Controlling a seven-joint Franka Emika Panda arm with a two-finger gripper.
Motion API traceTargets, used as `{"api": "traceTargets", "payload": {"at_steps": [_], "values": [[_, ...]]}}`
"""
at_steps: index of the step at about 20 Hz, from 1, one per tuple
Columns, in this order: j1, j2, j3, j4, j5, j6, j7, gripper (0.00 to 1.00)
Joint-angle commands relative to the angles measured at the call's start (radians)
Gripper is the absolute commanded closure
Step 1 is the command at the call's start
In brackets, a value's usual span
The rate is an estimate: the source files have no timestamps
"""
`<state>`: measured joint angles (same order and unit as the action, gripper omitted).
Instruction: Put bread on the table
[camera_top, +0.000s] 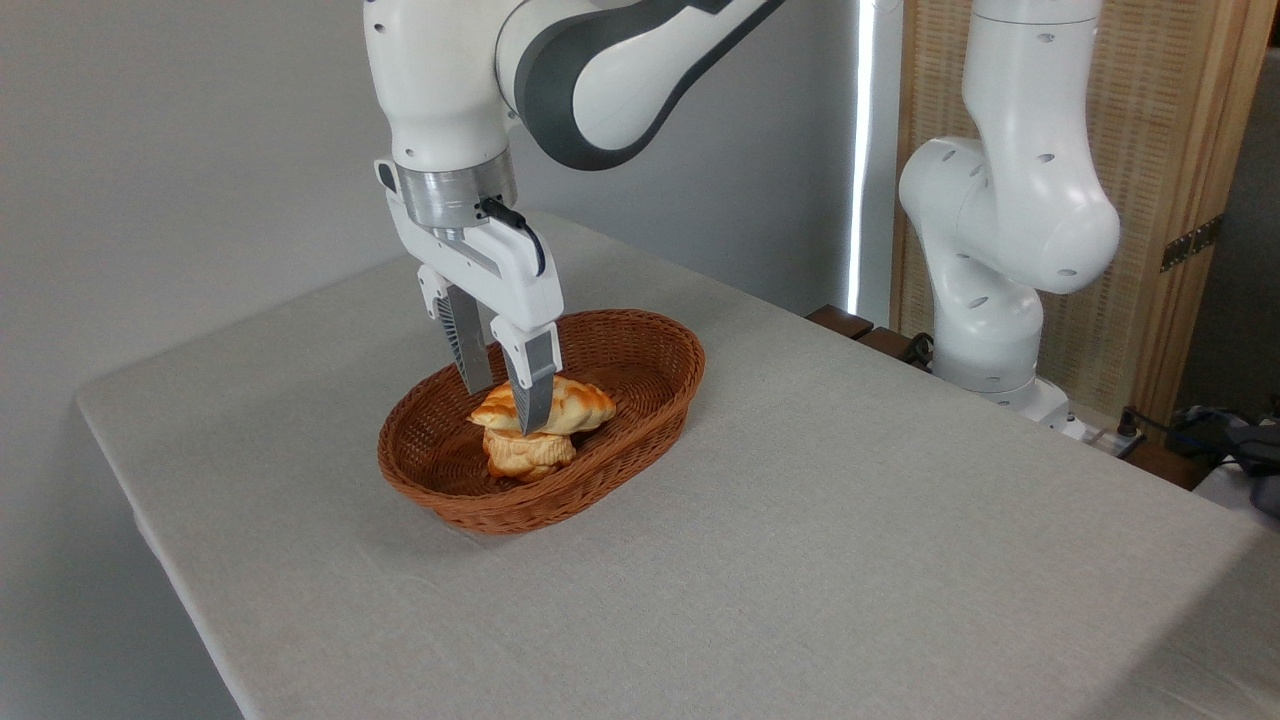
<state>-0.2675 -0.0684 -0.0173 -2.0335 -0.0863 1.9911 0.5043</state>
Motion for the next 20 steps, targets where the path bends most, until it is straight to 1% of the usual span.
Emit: {"api": "traceTargets", "payload": {"at_steps": [1, 3, 8, 9, 10, 12, 13, 15, 17, 20], "values": [[-0.007, -0.008, -0.004, -0.024, 0.000, 0.018, -0.009, 0.00], [-0.007, -0.008, -0.022, -0.031, 0.003, 0.012, -0.003, 0.00], [-0.006, -0.008, -0.023, -0.031, 0.003, 0.012, -0.003, 0.01], [-0.006, -0.008, -0.023, -0.031, 0.003, 0.012, -0.001, 0.08], [-0.004, -0.008, -0.021, -0.031, 0.003, 0.012, 0.000, 0.17], [-0.004, -0.008, -0.021, -0.030, 0.003, 0.012, 0.003, 0.41], [-0.003, -0.008, -0.021, -0.030, 0.003, 0.012, 0.006, 0.49], [0.001, -0.010, -0.019, -0.030, 0.007, 0.011, 0.019, 0.61], [0.004, -0.010, -0.018, -0.030, 0.040, 0.009, 0.026, 0.61], [0.004, -0.013, -0.015, -0.030, 0.045, 0.008, 0.026, 0.61]]}}
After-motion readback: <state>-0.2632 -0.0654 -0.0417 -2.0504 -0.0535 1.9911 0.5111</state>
